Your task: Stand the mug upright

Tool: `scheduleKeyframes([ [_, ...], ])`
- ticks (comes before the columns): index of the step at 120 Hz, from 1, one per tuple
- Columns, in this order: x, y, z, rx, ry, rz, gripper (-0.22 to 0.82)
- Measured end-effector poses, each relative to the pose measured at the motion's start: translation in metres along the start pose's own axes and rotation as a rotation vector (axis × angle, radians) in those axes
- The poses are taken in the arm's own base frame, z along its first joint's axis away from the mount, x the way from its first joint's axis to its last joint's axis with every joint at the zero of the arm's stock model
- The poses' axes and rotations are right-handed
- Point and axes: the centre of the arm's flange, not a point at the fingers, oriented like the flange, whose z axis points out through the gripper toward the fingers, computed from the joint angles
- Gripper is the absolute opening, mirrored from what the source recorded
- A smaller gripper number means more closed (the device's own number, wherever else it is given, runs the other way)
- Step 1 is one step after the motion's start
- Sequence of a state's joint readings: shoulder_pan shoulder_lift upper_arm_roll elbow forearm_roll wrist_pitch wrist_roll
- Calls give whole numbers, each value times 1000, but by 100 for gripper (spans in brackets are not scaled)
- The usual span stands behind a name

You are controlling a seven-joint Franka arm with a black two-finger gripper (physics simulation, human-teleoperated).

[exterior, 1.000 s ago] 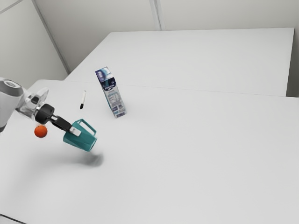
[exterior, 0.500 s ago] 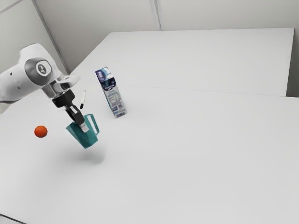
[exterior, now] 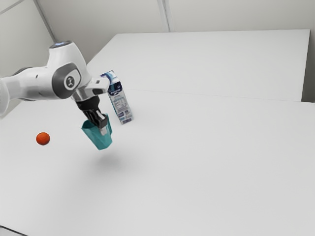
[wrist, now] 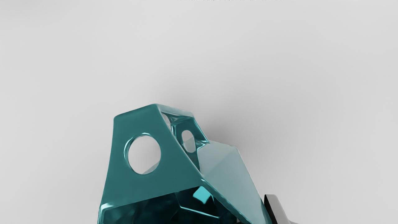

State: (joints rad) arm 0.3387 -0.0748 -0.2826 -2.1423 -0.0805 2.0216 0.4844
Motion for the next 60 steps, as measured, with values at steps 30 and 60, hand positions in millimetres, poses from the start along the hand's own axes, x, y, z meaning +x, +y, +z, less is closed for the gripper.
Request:
scheduleKeyframes([
  [30,7,16,26,62,65,-73,-18],
  [60,14,21,38,83,116,-136,-18],
])
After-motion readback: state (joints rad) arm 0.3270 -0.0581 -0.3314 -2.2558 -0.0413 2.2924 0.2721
